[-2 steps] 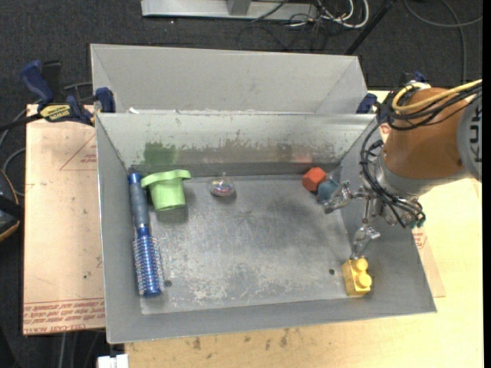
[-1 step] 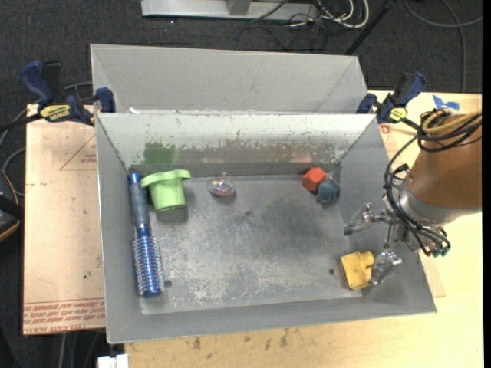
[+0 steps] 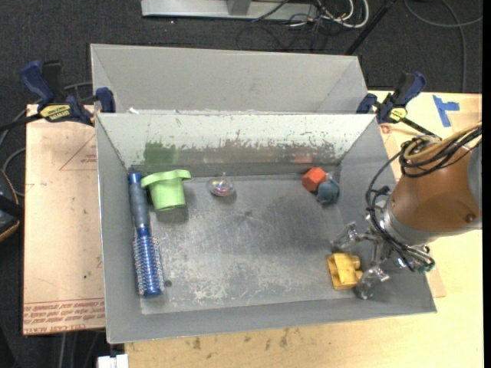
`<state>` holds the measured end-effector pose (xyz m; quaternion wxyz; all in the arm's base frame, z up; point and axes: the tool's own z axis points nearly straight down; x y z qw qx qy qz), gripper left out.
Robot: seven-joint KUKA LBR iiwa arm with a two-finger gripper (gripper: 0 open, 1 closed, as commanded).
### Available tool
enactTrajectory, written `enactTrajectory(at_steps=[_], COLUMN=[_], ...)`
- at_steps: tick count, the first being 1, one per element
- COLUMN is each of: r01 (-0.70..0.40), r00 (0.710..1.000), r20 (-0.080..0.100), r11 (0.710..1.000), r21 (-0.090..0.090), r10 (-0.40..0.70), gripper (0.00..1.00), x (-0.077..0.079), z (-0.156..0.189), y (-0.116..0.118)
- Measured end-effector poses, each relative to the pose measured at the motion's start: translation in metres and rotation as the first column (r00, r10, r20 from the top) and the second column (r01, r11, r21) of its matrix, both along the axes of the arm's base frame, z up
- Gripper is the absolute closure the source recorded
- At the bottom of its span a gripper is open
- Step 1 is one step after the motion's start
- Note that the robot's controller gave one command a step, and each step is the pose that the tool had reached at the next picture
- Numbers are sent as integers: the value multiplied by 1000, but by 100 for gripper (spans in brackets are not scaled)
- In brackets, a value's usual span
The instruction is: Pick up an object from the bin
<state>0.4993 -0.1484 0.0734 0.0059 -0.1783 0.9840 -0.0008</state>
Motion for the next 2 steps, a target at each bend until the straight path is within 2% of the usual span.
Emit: enactTrajectory(at_steps=[1,2], r01=[-3,-158], r00=[1000,987], r20=[2,-1], r11=[1000,987], r21=[-3,-4], r10=[3,158], gripper=[100,100], x=[0,14], z=[2,131], y=[-1,4])
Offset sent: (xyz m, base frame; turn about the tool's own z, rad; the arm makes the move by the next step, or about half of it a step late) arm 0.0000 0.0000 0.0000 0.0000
